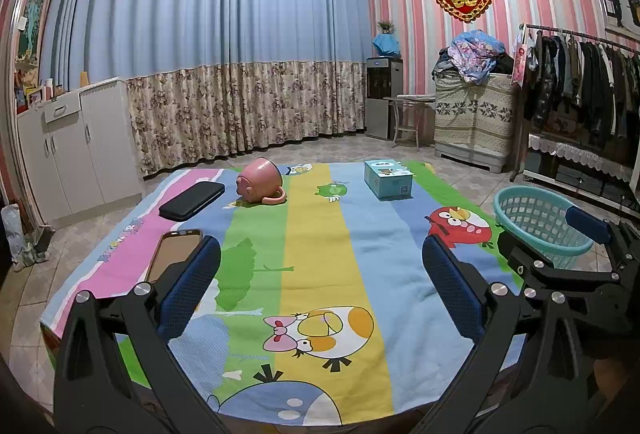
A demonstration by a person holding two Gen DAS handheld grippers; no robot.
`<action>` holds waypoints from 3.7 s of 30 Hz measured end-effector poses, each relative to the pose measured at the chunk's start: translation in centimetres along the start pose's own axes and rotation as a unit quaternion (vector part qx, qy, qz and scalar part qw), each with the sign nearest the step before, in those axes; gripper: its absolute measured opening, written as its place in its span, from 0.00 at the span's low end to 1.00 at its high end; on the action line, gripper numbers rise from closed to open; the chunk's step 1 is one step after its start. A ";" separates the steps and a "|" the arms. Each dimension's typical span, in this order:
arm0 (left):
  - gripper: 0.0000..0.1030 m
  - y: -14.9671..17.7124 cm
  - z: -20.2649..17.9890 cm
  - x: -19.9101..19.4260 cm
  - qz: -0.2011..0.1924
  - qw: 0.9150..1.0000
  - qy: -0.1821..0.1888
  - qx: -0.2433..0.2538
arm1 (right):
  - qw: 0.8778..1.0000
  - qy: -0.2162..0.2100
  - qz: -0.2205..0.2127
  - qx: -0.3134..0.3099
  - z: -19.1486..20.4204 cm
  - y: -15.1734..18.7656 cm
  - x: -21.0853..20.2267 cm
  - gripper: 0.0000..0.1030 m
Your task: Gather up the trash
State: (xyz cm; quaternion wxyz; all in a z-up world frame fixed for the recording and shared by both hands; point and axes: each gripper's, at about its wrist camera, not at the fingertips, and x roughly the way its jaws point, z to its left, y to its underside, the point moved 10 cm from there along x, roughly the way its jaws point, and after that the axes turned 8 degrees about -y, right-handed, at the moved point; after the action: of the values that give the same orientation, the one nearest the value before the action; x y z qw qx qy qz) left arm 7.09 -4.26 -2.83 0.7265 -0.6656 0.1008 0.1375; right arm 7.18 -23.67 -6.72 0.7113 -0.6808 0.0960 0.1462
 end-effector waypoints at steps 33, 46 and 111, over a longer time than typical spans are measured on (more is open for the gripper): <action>0.95 -0.1 0.0 -0.2 0.000 1.000 -0.003 -0.004 | 1.000 0.004 -0.008 0.002 -0.7 -0.8 -0.6 0.96; 0.95 -0.1 0.0 -0.2 0.000 1.000 -0.004 -0.005 | 1.000 0.004 -0.007 0.001 -0.7 -0.7 -0.6 0.96; 0.95 0.1 0.3 0.0 -0.005 1.000 -0.011 0.000 | 1.000 0.003 -0.005 0.001 -0.6 -0.5 -0.4 0.96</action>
State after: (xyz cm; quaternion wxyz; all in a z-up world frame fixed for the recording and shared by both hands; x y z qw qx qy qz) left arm 7.01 -3.93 -2.90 0.7282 -0.6646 0.0900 0.1411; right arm 6.99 -24.36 -6.12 0.7124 -0.6810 0.0949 0.1404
